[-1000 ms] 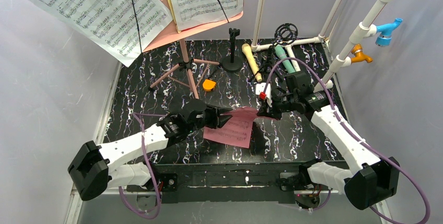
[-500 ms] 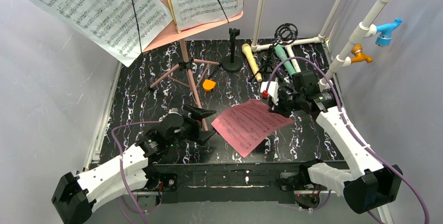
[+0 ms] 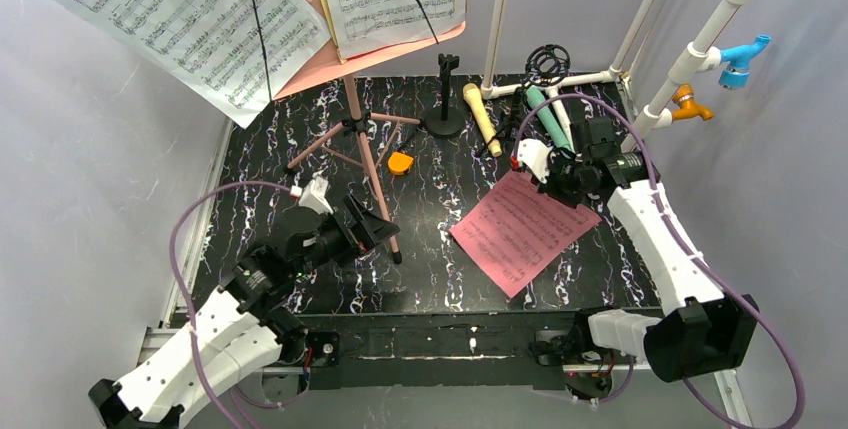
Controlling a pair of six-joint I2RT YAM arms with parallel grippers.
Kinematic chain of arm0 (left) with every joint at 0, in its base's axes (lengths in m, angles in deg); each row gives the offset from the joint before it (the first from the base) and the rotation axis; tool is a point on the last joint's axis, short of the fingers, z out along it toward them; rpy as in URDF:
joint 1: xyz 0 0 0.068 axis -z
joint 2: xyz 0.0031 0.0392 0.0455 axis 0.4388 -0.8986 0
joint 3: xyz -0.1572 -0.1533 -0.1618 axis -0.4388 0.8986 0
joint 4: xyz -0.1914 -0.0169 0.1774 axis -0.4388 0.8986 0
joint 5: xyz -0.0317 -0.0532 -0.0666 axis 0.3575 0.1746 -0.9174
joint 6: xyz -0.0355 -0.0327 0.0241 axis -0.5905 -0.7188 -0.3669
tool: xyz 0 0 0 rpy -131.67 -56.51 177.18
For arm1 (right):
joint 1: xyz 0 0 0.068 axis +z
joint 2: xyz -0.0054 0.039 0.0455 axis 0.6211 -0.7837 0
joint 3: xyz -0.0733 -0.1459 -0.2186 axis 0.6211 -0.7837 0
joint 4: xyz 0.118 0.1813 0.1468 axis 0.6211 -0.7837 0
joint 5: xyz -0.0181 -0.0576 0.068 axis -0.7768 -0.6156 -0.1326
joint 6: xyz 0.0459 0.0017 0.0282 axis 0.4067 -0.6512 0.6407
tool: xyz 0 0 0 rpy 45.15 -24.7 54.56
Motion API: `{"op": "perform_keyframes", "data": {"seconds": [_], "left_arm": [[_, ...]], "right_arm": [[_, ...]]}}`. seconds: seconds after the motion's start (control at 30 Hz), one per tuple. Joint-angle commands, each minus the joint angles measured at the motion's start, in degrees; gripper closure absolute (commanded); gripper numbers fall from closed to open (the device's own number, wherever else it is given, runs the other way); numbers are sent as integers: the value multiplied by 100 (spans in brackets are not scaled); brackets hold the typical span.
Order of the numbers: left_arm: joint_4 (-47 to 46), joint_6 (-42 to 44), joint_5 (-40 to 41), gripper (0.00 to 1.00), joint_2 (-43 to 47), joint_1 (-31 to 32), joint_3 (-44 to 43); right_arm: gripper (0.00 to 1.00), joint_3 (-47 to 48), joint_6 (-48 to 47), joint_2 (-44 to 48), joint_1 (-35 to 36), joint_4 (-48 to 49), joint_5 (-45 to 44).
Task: Pack up the instrument practice props
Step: Place the sheet music at the center of the board.
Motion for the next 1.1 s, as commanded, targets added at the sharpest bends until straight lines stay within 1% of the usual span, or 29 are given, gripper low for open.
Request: {"op": "perform_keyframes", "data": {"seconds": [0.0,0.1,0.2,0.47,0.53,0.63,0.73,0.87,1.07], "left_arm": [[1166,1990,412,2,286,-26,-672],[1497,2530,588,2,507,-26,-844],[1711,2765,742,2,761,-26,-924],[2104,2887,1077,2,1305,-28,-987],[2239,2901,1146,2,1406,-29,-998],[2460,2919,1342,2,1716,-32,-992],[2584,2974,1468,2,1868,-31,-1000],[2739,3029,1623,2,2038,-26,-1059],[2826,3090,1708,2,2066,-26,-1104]], "right_arm": [[99,316,-445,-225,-35,-282,-811],[99,341,-633,-385,-35,-301,-982],[99,363,-779,-536,-35,-199,-1045],[99,619,-998,-1158,-35,162,-1365],[99,721,-1038,-1294,-35,232,-1573],[99,1058,-1077,-1593,-35,429,-1724],[99,1238,-1007,-1698,-35,657,-1750],[99,1638,-867,-1842,-35,826,-1500],[99,1652,-1108,-1782,-35,1013,-1440]]}}
